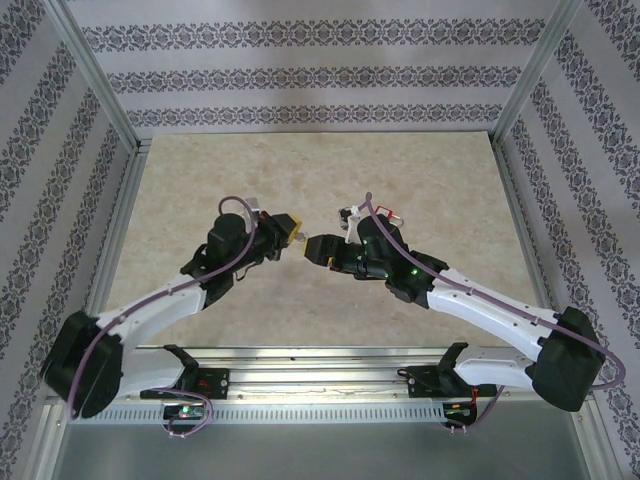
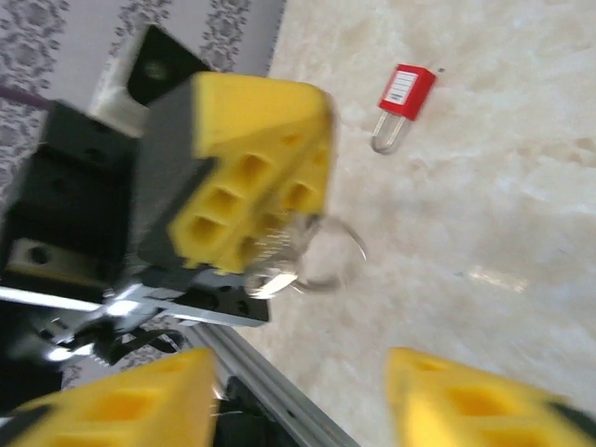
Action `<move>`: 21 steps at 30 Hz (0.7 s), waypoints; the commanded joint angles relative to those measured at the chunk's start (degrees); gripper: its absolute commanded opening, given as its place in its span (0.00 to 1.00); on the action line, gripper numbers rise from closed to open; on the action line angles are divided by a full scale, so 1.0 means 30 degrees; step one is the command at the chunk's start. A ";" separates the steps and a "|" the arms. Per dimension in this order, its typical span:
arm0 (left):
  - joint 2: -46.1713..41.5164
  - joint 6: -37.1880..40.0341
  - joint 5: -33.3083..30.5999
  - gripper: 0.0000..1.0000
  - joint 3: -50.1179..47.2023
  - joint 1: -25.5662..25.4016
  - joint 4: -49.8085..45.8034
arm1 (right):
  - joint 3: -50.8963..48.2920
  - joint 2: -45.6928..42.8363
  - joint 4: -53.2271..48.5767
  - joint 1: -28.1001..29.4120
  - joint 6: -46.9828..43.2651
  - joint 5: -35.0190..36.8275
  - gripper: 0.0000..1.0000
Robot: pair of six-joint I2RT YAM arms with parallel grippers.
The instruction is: Unlock with the key
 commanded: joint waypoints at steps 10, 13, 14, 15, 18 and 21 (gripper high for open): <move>-0.3184 0.5460 -0.3223 0.00 -0.1075 -0.0007 0.1531 | -0.1392 0.2876 1.4726 0.0076 0.5975 -0.2315 0.77; -0.3222 0.5156 -0.3398 0.00 -0.1424 -0.0058 0.2265 | -0.1365 0.3288 1.5244 0.0167 0.6242 -0.2351 0.72; -0.3239 0.5075 -0.3472 0.00 -0.1520 -0.0068 0.2452 | -0.1393 0.3347 1.5259 0.0196 0.6270 -0.2318 0.70; -0.3235 0.5013 -0.3514 0.00 -0.1623 -0.0080 0.2580 | -0.1446 0.3482 1.5330 0.0219 0.6344 -0.2287 0.68; -0.3355 0.4749 -0.3733 0.00 -0.1934 -0.0113 0.3140 | -0.1619 0.3790 1.5572 0.0281 0.6569 -0.2235 0.63; -0.3439 0.4557 -0.3854 0.00 -0.2160 -0.0110 0.3766 | -0.1885 0.4153 1.6072 0.0313 0.6977 -0.1994 0.57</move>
